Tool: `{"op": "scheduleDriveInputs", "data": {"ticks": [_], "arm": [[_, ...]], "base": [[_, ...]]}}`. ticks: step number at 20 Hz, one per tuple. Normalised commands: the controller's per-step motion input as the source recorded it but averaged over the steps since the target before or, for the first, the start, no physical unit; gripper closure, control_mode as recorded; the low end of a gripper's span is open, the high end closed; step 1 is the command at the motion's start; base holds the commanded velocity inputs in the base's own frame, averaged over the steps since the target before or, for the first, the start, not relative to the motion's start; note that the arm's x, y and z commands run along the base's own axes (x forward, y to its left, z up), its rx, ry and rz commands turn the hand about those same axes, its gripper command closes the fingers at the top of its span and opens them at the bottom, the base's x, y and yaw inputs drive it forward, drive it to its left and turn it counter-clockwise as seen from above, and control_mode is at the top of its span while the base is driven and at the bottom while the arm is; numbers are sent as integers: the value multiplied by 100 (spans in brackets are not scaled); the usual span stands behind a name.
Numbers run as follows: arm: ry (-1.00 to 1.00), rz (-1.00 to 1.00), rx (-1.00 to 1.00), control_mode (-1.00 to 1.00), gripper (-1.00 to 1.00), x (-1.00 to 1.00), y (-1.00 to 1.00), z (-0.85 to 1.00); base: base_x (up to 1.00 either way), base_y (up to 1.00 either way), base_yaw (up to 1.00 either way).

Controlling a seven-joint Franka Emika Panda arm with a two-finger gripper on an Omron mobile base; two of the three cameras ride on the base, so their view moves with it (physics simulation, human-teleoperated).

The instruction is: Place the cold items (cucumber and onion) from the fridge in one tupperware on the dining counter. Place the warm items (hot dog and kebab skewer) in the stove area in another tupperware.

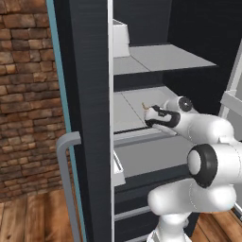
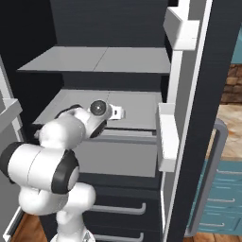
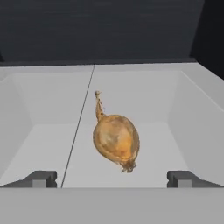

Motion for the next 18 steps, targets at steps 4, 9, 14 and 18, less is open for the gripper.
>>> {"op": "scheduleDriveInputs", "data": {"ticks": [4,9,14,18], "arm": [[5,8,-9,-100,-100,75,-9,-33],[11,7,-19,-100,-100,66,12,-47],[0,9,-2,-100,-100,72,3,-15],[6,8,0,-100,100,60,-6,-34]], "base": [[0,0,0],[0,0,0],[0,0,0],[0,0,0]]}}
